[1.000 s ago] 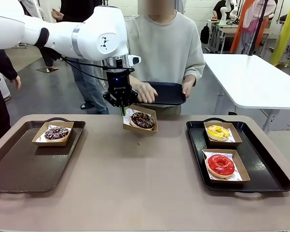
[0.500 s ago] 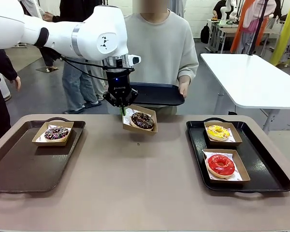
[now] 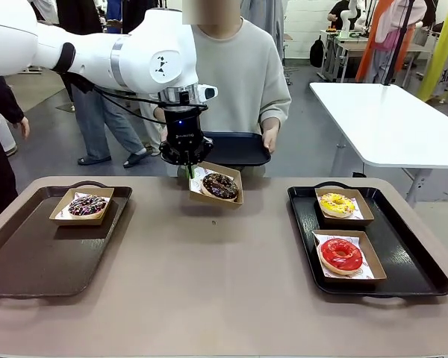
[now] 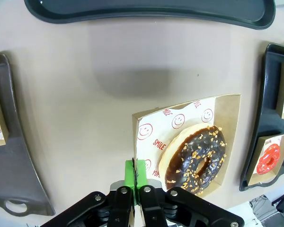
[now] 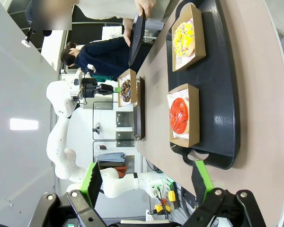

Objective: Individually package the donuts and arrange them on the tray.
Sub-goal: Place the picked Paper togo box on the Handle tray.

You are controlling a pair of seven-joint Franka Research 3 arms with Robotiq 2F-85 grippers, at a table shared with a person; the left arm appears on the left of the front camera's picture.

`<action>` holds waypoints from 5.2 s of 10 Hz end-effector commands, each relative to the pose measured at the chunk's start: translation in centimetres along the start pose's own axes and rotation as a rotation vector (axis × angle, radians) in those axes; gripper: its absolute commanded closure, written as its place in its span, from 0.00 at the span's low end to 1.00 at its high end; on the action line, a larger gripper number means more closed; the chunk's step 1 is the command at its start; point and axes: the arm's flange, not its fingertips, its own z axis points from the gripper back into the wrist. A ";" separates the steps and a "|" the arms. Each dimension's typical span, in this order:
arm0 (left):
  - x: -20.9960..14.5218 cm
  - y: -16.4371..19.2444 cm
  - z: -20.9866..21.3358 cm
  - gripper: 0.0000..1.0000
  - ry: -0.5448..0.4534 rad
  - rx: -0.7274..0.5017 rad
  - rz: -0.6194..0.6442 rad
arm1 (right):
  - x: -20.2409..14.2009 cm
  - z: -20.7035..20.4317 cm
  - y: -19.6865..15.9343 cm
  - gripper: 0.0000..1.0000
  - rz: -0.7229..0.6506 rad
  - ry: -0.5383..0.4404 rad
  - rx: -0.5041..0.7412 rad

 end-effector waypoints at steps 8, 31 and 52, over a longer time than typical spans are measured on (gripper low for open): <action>-9.0 17.9 7.0 0.99 -0.018 0.018 -0.088 | -0.2 0.0 0.2 0.00 0.005 -0.005 0.002; -14.5 37.7 -1.1 0.99 0.026 -0.074 0.035 | -0.2 0.0 0.2 0.00 0.005 -0.005 0.002; -12.3 37.1 -6.4 0.00 0.033 -0.005 0.062 | -0.2 0.0 0.2 0.00 0.005 -0.005 0.002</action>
